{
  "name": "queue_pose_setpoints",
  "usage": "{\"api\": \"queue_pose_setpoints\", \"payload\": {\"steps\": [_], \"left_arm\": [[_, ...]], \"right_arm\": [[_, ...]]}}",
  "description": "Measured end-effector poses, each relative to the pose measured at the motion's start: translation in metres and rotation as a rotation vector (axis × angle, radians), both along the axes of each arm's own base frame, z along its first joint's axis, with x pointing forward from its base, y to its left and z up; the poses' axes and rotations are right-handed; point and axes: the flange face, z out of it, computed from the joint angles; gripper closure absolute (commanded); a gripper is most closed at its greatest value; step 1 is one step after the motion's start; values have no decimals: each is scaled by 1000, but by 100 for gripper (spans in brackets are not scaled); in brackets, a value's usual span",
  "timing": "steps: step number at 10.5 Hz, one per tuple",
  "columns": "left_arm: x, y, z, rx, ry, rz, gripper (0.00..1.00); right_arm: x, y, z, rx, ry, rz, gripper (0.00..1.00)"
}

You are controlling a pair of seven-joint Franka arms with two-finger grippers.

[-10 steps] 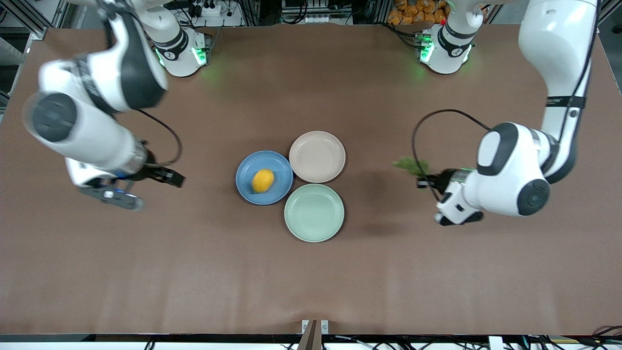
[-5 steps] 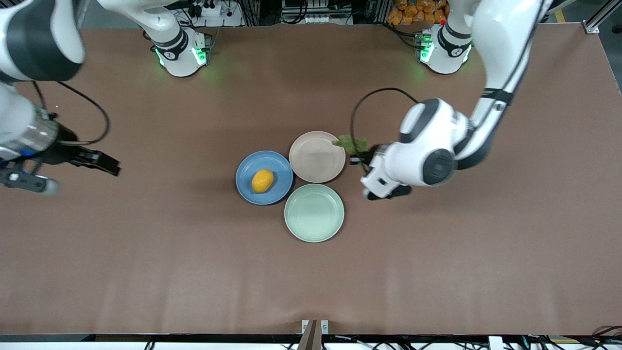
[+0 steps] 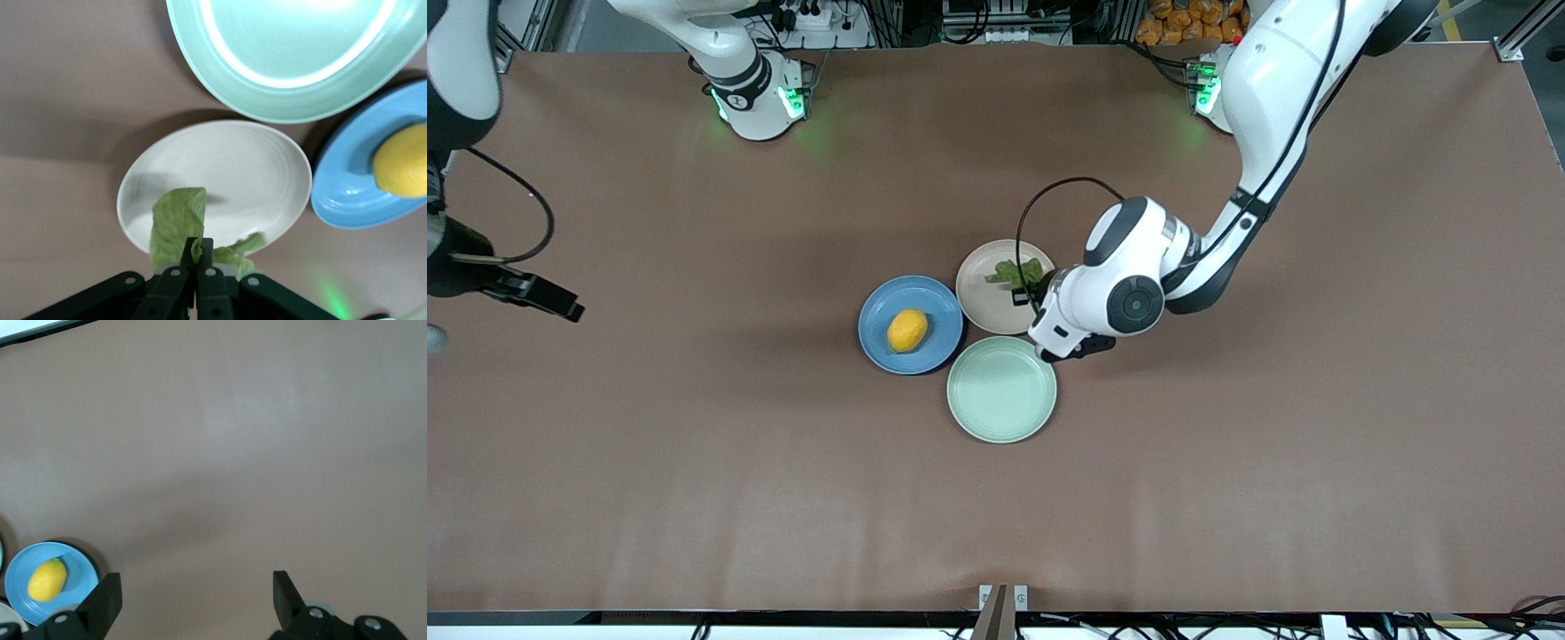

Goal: Place lemon and lettuce in plates
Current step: 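Carry the lettuce with the left gripper onto the beige plate while the right gripper withdraws, then open the left gripper to release the lettuce and lift away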

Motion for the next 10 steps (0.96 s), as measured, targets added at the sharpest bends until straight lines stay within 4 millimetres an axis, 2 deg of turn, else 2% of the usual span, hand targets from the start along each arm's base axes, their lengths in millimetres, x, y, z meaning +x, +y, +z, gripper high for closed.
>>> {"api": "queue_pose_setpoints", "payload": {"steps": [2, 4, 5, 6, 7, 8, 10], "left_arm": [[-1, -2, -13, 7, 12, 18, 100], [-10, -14, -15, 22, 22, 35, 98], [-13, -17, -16, 26, 25, 35, 92], [-14, -18, -18, 28, 29, 37, 59], [-14, -18, -20, 30, 32, 38, 5], [-14, -17, -22, 31, 35, 38, 0], [-15, -18, -24, 34, 38, 40, 0]], "right_arm": [[-4, -5, 8, 1, -13, 13, 0], [-7, -3, 15, 2, -24, 18, 0], [-7, -2, 17, 3, -26, 21, 0], [-7, 0, 17, 3, -27, 26, 0], [-7, 4, 17, 4, -28, 33, 0], [-7, 8, 17, 5, -29, 39, 0], [-7, 19, 16, 6, -27, 61, 0]]}}
